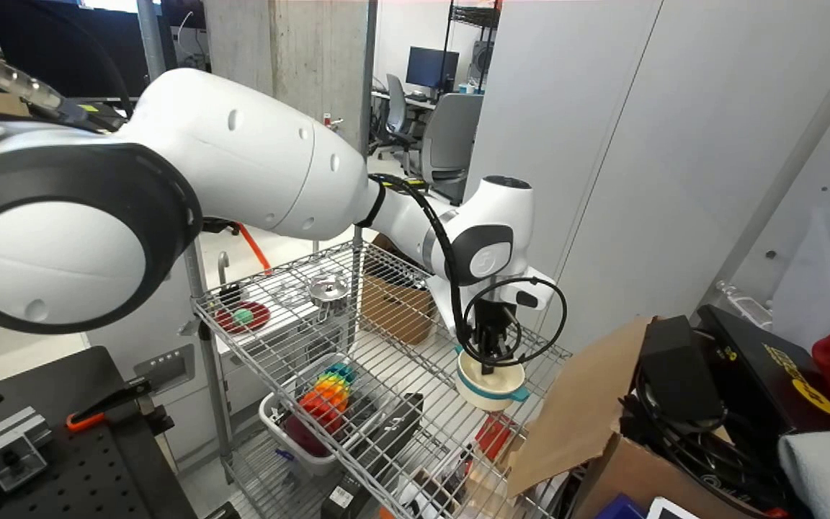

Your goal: Put the white plush toy in the white pot.

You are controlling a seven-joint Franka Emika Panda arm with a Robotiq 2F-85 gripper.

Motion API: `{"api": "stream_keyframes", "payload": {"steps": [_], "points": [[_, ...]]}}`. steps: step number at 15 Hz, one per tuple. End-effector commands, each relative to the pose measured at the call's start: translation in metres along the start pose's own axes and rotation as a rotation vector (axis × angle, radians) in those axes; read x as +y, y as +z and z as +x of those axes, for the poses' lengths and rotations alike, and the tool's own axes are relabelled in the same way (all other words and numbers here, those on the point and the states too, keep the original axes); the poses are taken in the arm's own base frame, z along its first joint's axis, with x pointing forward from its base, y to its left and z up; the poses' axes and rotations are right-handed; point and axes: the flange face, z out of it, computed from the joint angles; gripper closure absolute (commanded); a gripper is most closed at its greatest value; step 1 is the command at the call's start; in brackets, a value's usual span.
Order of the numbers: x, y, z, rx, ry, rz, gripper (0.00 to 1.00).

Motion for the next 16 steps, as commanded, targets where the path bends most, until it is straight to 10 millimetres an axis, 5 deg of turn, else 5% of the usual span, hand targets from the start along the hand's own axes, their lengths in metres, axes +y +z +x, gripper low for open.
{"api": "stream_keyframes", "payload": {"steps": [1,11,13,14,16], "points": [[-0.003,0.006,0.003,0.012,0.013,-0.024,0.69],[-0.019,-0.046,0.008,0.010,-0.014,0.002,0.03],[-0.010,-0.063,0.002,-0.095,-0.011,-0.003,0.00],[-0.016,-0.040,0.005,-0.021,-0.009,-0.009,0.07],[-0.013,-0.054,0.005,-0.055,-0.007,-0.018,0.00]]}}
